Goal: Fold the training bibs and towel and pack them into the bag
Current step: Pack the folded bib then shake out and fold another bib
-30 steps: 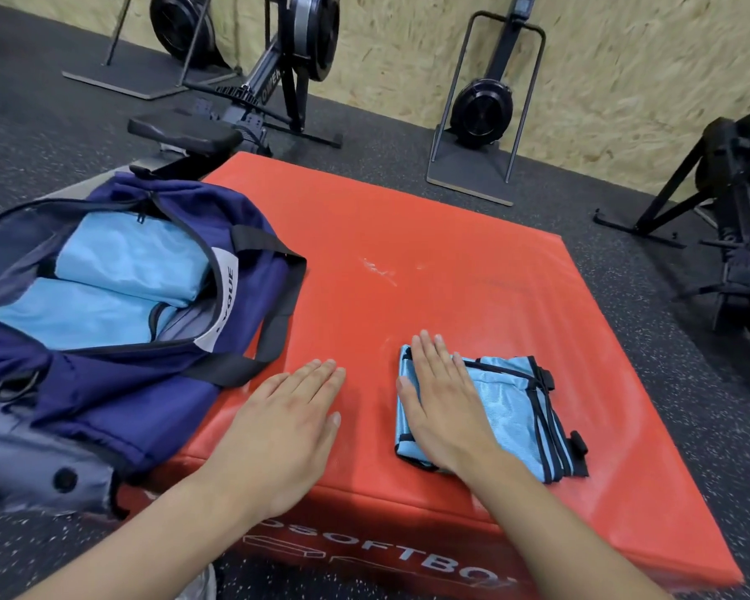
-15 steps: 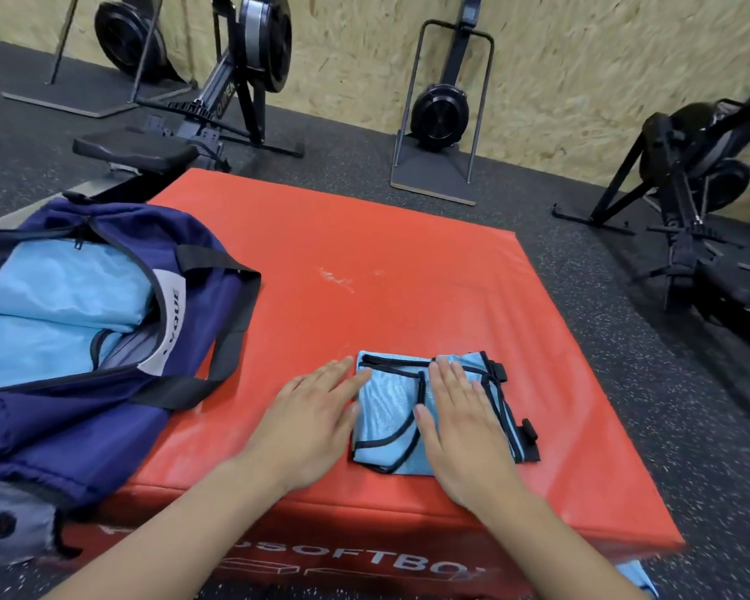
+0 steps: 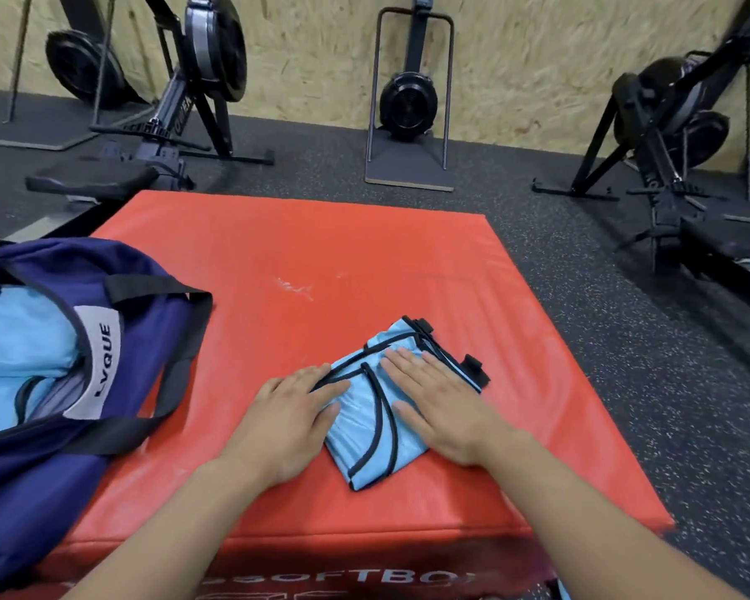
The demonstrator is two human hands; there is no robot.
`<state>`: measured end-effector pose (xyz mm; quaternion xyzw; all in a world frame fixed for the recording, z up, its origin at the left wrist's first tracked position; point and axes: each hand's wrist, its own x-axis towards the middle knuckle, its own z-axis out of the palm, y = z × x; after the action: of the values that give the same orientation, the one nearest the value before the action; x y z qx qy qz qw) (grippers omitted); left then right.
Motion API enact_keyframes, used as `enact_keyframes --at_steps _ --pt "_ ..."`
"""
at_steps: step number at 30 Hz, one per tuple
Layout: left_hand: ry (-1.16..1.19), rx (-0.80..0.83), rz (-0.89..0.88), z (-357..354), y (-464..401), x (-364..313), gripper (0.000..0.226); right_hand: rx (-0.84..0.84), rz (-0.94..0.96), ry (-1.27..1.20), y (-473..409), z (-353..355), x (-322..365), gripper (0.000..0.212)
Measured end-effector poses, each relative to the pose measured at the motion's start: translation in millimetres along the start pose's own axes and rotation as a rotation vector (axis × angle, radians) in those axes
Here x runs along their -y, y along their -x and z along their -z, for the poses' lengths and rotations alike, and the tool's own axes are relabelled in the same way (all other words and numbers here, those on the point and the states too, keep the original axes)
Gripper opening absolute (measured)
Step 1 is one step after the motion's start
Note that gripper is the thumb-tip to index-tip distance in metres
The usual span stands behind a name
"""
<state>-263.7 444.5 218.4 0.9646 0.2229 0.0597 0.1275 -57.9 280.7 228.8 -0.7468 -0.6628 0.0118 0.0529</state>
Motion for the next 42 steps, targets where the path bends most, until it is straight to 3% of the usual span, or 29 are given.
enact_keyframes --at_steps 11,19,26,34,42 --pt "-0.041 -0.036 -0.132 9 80 5 0.059 0.022 -0.025 -0.147 113 24 22 0.054" --pt "0.016 -0.012 -0.165 12 149 -7 0.061 0.065 0.165 -0.035 175 9 43 0.036" --pt "-0.004 0.015 -0.326 17 168 -12 0.032 0.036 0.145 0.025 166 -2 49 0.04" --pt "-0.068 0.086 -0.436 12 159 -16 0.045 -0.087 0.085 -0.344 159 2 47 0.044" --pt "0.356 0.013 -0.26 20 149 -21 0.041 -0.149 -0.053 -0.69 154 31 55 0.035"
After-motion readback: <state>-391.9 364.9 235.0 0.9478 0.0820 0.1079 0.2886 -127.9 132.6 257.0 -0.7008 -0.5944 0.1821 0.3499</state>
